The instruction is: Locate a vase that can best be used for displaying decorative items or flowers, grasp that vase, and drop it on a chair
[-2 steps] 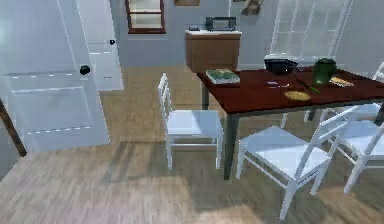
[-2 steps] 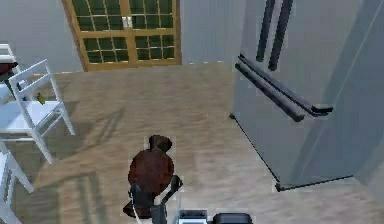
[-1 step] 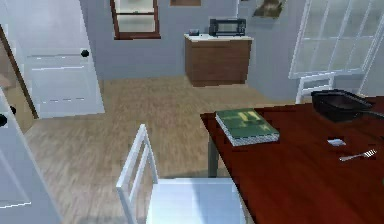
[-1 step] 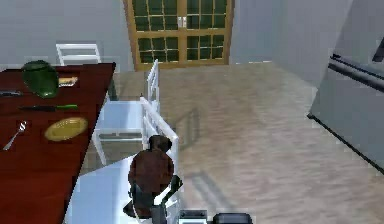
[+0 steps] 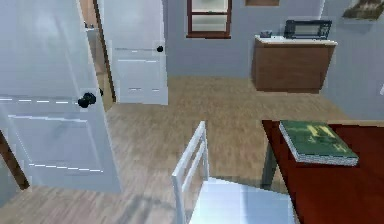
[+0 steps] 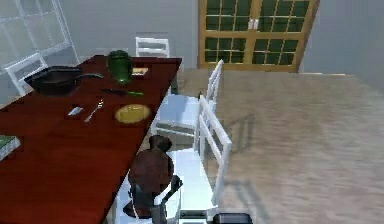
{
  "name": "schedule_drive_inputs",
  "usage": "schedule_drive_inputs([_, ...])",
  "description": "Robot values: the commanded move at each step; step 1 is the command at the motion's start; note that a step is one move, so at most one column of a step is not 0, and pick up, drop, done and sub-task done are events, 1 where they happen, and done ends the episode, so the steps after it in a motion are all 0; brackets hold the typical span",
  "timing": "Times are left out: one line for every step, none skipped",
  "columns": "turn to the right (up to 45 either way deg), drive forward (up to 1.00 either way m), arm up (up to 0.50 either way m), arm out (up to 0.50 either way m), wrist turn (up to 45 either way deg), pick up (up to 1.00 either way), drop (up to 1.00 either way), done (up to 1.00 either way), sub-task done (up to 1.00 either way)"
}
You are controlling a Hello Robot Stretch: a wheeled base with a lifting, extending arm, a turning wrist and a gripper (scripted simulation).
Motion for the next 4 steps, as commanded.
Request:
schedule_drive_inputs([0.0,0.15,0.00,0.00,0.0,0.00,0.00,0.00,0.00])
schedule_drive_inputs([-45.0,0.00,0.00,0.00,0.0,0.00,0.00,0.00,0.00])
schedule_drive_inputs([-45.0,0.00,0.00,0.00,0.0,0.00,0.00,0.00,0.00])
schedule_drive_inputs([-45.0,0.00,0.00,0.00,0.0,0.00,0.00,0.00,0.00])
